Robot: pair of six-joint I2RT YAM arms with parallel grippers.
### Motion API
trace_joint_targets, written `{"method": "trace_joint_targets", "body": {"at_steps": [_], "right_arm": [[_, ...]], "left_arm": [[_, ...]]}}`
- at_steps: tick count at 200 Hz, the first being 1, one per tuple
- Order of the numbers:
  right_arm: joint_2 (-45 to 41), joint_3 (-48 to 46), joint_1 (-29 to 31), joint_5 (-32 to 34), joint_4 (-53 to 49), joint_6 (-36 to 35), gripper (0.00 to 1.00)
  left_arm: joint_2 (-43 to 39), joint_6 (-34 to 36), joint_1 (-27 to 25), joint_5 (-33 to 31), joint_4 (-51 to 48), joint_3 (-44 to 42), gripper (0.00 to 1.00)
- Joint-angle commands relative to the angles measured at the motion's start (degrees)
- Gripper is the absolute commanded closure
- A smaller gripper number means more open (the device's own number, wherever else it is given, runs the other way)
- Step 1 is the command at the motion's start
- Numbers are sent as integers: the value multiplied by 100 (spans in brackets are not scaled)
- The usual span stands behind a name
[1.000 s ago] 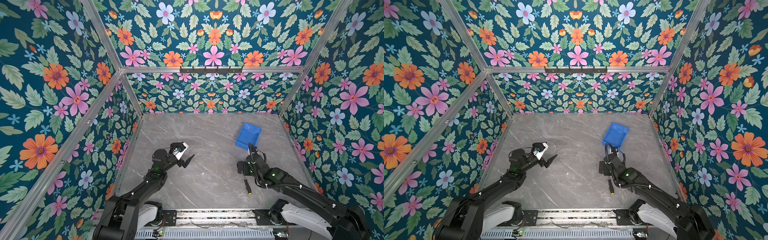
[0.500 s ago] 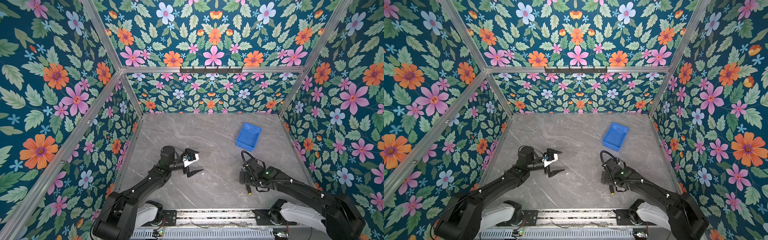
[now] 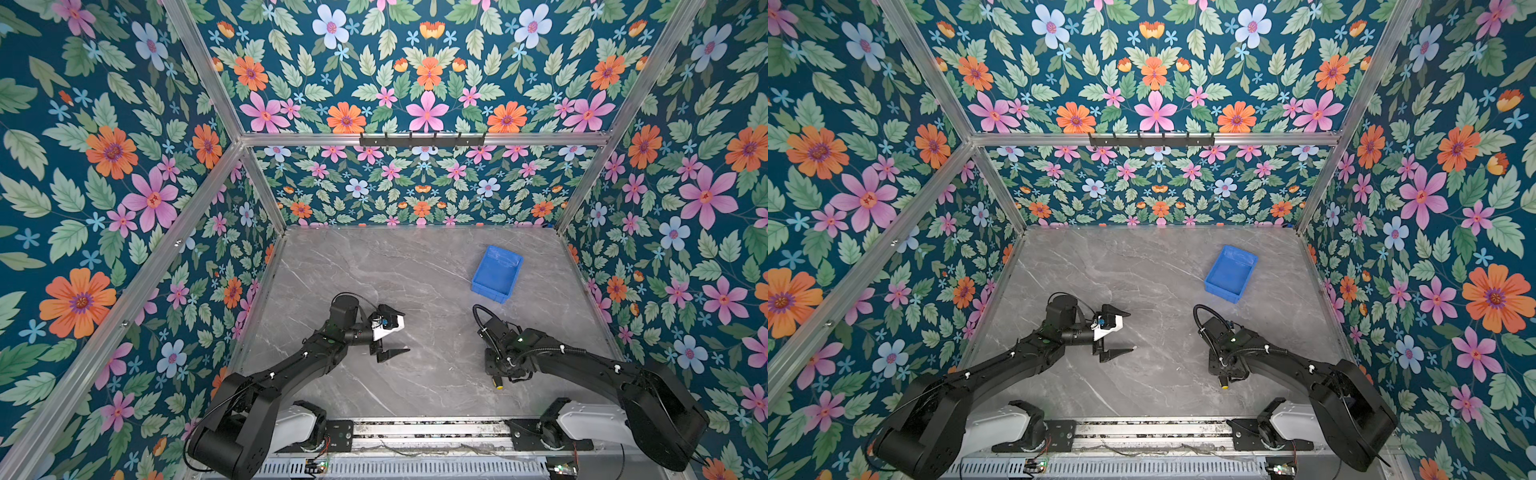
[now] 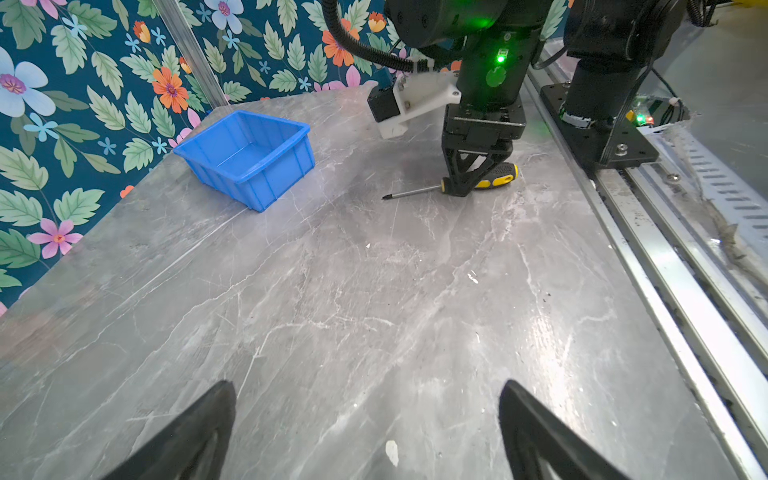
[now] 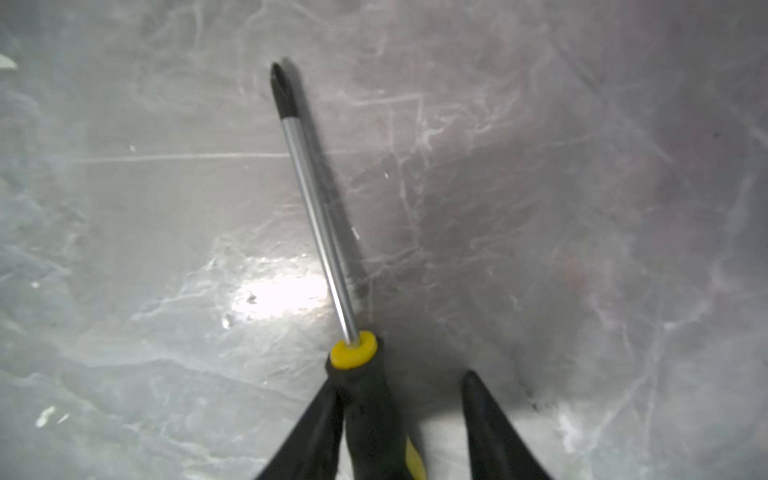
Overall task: Put the screwdriver in the bin
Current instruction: 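Close the right gripper on the screwdriver's yellow handle, then lift the screwdriver with the right gripper and carry it over the blue bin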
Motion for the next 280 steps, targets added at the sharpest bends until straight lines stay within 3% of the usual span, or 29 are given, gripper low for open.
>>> {"method": "trace_joint_targets", "body": {"at_steps": [1, 33, 103, 197, 280], "right_arm": [[24, -21, 6, -81, 35, 59, 64], [33, -37, 6, -107, 78, 45, 79], [-191, 114, 1, 17, 34, -42, 89], [-271, 777, -126, 261, 124, 36, 93], [144, 1832, -1120, 18, 492, -1129, 93]], "left_arm": [[-1, 93, -4, 34, -97, 23, 0], [9, 93, -4, 34, -108, 31, 0], [4, 84, -12, 43, -188, 73, 0], [48, -211, -19, -86, -67, 212, 0], [539, -525, -148, -503, 473, 752, 0]]}}
